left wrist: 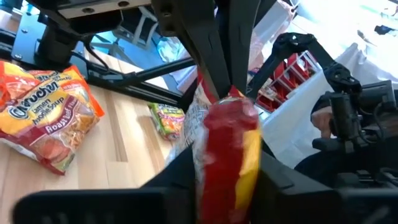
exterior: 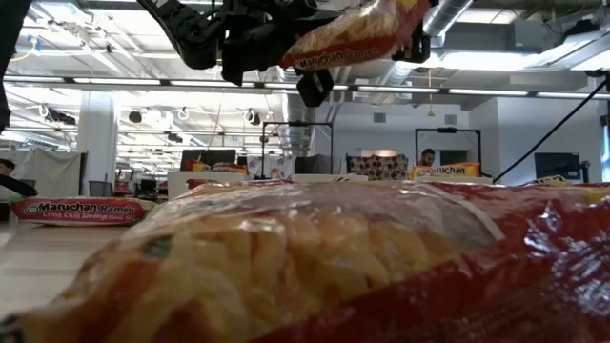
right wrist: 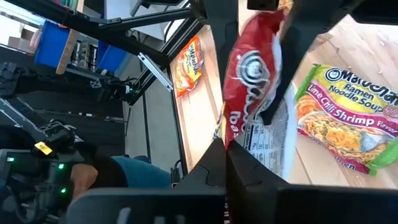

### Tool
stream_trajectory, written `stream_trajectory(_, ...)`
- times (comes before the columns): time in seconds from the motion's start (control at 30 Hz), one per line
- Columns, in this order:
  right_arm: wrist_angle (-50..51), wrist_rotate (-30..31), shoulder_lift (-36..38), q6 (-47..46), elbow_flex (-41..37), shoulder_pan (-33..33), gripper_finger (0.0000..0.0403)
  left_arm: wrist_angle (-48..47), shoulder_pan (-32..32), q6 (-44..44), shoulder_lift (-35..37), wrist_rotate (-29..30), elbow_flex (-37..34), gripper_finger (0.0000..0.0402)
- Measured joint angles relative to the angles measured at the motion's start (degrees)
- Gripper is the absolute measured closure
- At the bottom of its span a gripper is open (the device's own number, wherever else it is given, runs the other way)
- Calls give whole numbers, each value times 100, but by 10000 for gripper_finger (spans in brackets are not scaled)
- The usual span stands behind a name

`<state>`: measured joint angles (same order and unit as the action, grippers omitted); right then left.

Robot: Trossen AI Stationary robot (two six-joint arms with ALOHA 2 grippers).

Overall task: Sort Maruchan noodles
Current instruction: Put the red noodle pack into the left white bin

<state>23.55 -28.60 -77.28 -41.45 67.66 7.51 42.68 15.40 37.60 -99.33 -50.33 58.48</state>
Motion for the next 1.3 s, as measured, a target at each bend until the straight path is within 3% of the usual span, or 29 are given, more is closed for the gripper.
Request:
stream_trajectory(0.13,-1,57,0,122,0,12,353,-1,0,0,0,-22,0,373)
stream_trajectory(0.33,-18,221,0,249,0,109,283,-2,37,-1,24,-29,-2,388)
stream_trajectory(0.53,-367,-402,111,59,4,553,228,-312,389,-69,313,-183,-7,390)
stream_trajectory(0.7,-936,-577,346,66,4,909,210,-1061,907,-584,803,-138,-7,390)
stream_trajectory(1.03,-1192,-616,942,614,4,1586,211,-3358,2014,-2183,2110,1080,-7,390)
stream_trajectory(1.3,-1094,-617,1019,1221,2,1888,211,-4220,2587,-2763,3069,2482,-237,390)
